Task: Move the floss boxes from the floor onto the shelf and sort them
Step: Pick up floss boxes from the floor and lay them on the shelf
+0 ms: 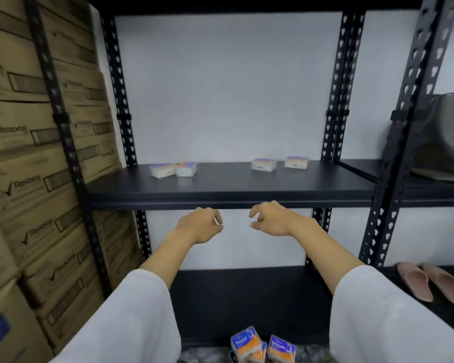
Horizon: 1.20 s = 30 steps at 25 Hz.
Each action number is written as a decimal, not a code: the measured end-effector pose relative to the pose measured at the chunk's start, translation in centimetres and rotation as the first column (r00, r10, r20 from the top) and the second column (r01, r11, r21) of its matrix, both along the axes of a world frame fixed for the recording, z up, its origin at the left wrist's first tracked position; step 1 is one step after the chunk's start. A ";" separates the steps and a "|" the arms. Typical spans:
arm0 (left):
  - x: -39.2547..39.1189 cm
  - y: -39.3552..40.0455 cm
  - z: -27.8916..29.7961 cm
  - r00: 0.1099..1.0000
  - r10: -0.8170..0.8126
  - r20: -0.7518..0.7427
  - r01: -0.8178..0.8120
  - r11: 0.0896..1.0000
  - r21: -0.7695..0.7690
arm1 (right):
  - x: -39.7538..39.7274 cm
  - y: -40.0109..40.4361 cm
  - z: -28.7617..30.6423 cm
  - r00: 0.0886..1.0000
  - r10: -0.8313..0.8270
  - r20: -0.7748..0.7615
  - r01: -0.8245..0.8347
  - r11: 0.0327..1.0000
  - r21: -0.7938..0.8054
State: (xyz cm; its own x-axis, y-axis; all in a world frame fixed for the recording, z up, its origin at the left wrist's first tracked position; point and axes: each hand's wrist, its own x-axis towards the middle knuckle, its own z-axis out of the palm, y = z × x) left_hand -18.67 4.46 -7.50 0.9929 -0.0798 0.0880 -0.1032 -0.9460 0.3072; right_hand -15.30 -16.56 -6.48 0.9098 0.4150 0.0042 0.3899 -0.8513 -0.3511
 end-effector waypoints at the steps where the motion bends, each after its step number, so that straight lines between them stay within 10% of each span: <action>1: 0.3 0.6 1.0 0.999 0.012 0.038 -0.011 1.000 -0.017 | 0.5 0.6 1.0 0.999 0.013 0.034 -0.014 1.000 0.021; 11: 8.4 9.8 7.2 0.970 0.162 0.180 -0.155 0.987 -0.051 | 10.7 8.5 7.2 0.984 0.111 0.137 -0.124 0.988 0.087; 30: 22.7 19.3 1.8 0.850 0.298 0.434 -0.288 0.953 -0.090 | 27.6 22.1 2.6 0.976 0.163 0.148 -0.190 0.962 0.196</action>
